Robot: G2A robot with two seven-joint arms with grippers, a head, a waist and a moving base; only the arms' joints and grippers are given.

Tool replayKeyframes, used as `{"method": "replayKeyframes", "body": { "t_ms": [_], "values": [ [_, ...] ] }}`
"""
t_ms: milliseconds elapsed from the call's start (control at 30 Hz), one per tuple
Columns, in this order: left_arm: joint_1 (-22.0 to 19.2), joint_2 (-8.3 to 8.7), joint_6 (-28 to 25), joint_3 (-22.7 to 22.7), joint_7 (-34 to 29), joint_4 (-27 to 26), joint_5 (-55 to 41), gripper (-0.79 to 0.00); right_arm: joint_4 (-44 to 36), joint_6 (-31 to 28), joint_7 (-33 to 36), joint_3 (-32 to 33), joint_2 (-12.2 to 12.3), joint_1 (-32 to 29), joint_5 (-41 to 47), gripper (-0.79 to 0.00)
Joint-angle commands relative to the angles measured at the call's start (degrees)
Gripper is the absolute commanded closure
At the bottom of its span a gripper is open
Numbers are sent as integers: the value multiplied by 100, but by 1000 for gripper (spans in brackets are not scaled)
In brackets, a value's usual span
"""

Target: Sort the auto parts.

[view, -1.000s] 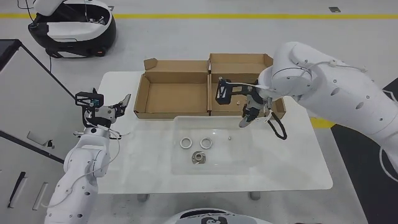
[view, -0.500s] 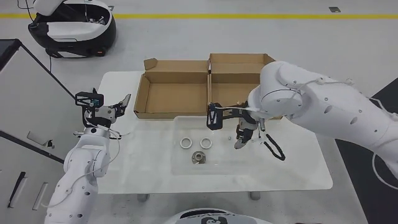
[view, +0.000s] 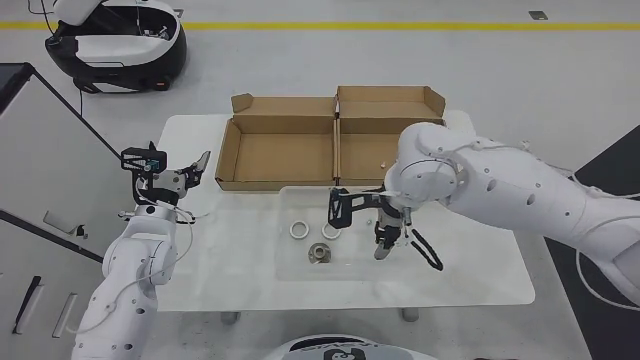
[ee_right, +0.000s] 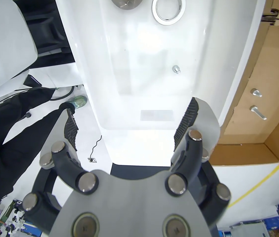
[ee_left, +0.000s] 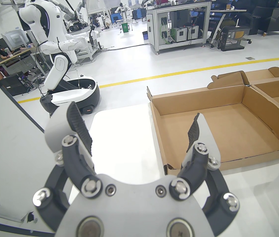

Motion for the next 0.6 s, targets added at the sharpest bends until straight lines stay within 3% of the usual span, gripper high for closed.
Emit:
{"method": "replayKeyframes", "body": {
  "t_ms": [0, 167, 233, 433, 567],
  "values": [
    [0, 0, 0, 0, 0, 0, 0, -785, 113, -49, -13, 3, -70, -82, -27, -785],
    [0, 0, 0, 0, 0, 0, 0, -785, 307, -54, -6, 3, -229, -196, -206, -785],
    [0, 0, 0, 0, 0, 0, 0, -785, 390, -50, -21, 3, -293, -241, -301, -748],
    [0, 0, 0, 0, 0, 0, 0, -785, 603, 59, -45, 3, -513, -382, -810, -517],
    [0, 0, 0, 0, 0, 0, 0, -785, 808, 142, -58, 3, -660, -490, -1075, -453]
  ]
}}
